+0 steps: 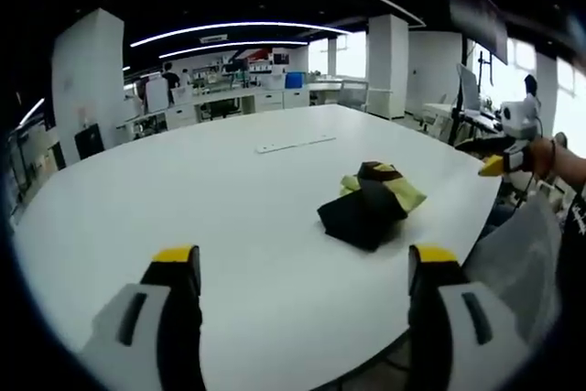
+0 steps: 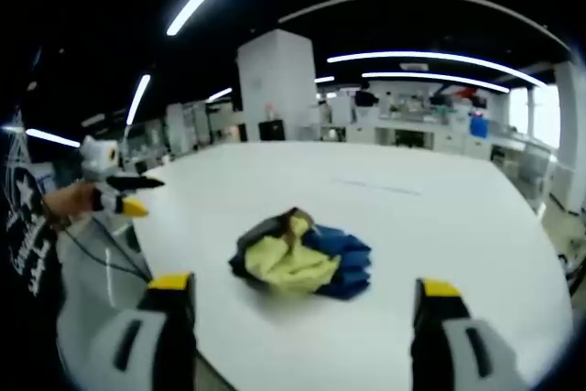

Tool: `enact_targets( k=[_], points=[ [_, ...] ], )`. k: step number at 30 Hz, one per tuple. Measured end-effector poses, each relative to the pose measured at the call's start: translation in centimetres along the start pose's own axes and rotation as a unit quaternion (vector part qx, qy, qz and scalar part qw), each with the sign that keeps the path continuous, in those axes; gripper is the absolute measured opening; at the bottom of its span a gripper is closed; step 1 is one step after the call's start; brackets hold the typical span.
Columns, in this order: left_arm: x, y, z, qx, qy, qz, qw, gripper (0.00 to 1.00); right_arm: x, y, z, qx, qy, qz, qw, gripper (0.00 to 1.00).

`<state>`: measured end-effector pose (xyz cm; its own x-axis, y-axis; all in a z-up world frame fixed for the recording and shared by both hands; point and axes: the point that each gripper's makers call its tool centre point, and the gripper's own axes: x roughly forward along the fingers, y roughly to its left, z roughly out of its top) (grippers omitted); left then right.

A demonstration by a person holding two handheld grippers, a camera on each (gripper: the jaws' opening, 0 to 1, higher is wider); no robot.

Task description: Fold the garment on the visible template until the final outline fits inside the template.

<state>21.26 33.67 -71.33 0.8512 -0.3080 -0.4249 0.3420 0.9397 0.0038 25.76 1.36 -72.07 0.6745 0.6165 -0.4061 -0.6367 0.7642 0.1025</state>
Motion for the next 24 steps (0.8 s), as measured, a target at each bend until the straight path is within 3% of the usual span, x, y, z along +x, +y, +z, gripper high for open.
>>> enact_targets(
  k=[5, 24],
  points=[
    [0.0, -0.1, -0.1, -0.004, 0.0, 0.0, 1.0, 0.91, 0.0, -0.1, -0.1, -0.003, 0.003, 0.002, 1.0, 0.91],
    [1.0, -0.6, 0.1, -0.002, 0.002, -0.015, 0.9999, 0.88, 0.4, -1.0, -0.9, 0.002, 0.016, -0.004, 0.9999, 0.92]
  ],
)
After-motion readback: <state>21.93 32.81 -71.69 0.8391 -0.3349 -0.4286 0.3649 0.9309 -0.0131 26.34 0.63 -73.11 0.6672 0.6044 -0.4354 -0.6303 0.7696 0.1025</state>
